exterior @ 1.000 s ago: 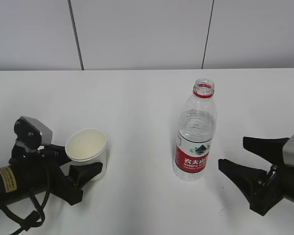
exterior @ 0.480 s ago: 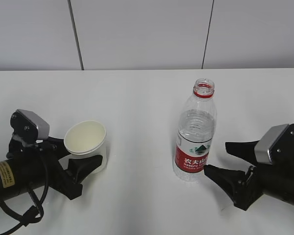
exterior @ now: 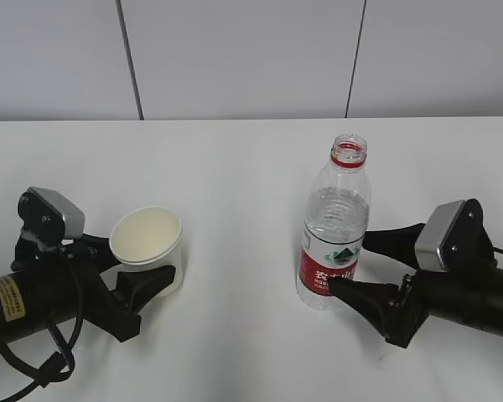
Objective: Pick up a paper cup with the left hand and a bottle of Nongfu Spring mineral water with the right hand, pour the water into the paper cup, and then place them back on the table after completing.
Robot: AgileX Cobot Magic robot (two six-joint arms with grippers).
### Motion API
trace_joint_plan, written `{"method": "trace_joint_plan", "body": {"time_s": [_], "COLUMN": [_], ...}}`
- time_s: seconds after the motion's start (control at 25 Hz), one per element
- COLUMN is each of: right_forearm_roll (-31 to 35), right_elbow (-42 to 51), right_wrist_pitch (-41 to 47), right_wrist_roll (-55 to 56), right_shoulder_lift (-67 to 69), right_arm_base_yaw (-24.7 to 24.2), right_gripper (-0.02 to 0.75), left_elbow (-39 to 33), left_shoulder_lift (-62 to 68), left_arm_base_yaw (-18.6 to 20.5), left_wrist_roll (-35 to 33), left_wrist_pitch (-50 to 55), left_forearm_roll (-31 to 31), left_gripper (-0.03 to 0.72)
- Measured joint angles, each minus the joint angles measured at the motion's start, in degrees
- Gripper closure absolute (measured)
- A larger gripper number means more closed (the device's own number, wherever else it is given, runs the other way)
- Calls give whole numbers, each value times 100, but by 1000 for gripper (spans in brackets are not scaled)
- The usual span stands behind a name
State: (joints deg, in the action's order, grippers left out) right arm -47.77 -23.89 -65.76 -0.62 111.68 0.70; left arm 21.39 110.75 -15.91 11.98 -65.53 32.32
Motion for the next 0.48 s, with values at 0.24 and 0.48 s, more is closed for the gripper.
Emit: {"method": "trace_joint_plan", "body": {"time_s": [0.24, 0.48], "right_forearm_roll": [-301, -582], "right_elbow": [-216, -476], "right_wrist_pitch": [0, 0], "right_wrist_roll": [129, 254], "right_shoulder_lift": [11, 309], "right_arm_base_yaw": [0, 2], "right_gripper": [66, 66], "left_elbow": [0, 0], "left_shoulder_lift": [0, 0], "left_arm_base_yaw": [0, 0], "left_wrist_roll": [0, 0], "left_wrist_pitch": [0, 0], "left_forearm_roll": [0, 0], "left_gripper": [240, 240]}}
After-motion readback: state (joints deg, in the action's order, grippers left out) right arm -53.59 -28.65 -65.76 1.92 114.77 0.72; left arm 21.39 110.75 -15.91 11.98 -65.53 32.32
